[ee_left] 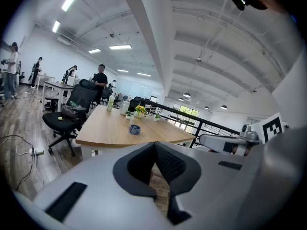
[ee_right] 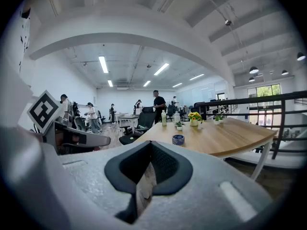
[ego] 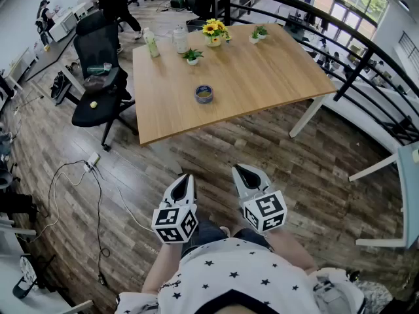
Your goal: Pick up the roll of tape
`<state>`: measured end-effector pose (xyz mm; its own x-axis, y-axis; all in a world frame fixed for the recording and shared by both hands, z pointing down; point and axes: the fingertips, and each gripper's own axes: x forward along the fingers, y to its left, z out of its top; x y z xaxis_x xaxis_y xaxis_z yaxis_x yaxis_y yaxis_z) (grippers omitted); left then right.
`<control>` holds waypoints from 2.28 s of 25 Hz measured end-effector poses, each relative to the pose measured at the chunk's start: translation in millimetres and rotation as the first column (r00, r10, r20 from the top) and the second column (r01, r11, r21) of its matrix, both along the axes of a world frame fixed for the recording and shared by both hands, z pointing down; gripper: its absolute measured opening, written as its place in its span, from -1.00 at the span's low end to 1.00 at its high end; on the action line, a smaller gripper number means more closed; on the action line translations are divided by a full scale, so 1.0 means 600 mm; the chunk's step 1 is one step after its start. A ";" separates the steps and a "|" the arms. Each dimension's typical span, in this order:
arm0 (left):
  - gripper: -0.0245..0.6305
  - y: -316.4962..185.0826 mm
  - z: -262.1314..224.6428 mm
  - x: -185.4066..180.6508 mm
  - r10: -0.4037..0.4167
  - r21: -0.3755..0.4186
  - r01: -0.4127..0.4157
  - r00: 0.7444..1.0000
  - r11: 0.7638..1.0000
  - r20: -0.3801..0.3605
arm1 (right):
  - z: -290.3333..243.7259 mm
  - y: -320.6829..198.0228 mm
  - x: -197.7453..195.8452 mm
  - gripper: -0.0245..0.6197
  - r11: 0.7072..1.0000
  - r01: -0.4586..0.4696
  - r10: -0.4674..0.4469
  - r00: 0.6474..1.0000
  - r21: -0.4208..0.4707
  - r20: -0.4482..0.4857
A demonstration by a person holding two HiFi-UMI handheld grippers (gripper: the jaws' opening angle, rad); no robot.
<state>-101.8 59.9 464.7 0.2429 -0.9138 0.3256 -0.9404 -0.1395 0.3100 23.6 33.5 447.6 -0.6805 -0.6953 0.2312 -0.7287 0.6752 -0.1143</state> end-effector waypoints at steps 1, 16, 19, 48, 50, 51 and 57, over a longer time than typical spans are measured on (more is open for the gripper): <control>-0.92 0.002 -0.001 0.002 0.004 0.001 -0.004 1.000 1.000 -0.007 | -0.004 0.004 0.000 -0.91 1.000 0.001 -0.001 1.000 0.008 0.000; -0.92 0.019 -0.002 -0.001 0.027 0.007 -0.027 0.999 1.000 -0.029 | -0.015 0.039 -0.004 -0.91 0.999 -0.010 0.011 1.000 0.041 -0.010; -0.92 0.024 0.001 0.001 0.028 0.007 -0.028 0.999 1.000 -0.019 | -0.010 0.043 -0.001 -0.91 0.999 -0.009 0.010 1.000 0.043 -0.019; -0.64 0.010 -0.001 0.028 0.055 -0.014 -0.056 0.998 0.998 -0.030 | 0.010 0.033 0.026 -0.73 0.999 0.022 -0.022 1.000 -0.038 0.022; -0.59 0.000 0.002 0.030 0.061 -0.017 -0.062 0.998 0.998 -0.030 | 0.012 0.024 0.028 -0.70 0.999 0.022 -0.021 0.999 -0.044 0.027; -0.55 -0.007 0.003 0.031 0.065 -0.018 -0.065 0.997 0.998 -0.029 | 0.014 0.018 0.029 -0.68 0.999 0.022 -0.020 0.999 -0.047 0.028; -0.35 -0.065 0.005 0.032 0.079 -0.020 -0.080 0.997 0.997 -0.026 | 0.026 -0.039 0.029 -0.48 0.997 0.022 -0.020 0.999 -0.073 0.027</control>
<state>-82.5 20.9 467.6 0.3227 -0.8842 0.3378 -0.9186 -0.2064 0.3371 41.1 10.2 463.1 -0.7010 -0.6630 0.2629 -0.7109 0.6792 -0.1826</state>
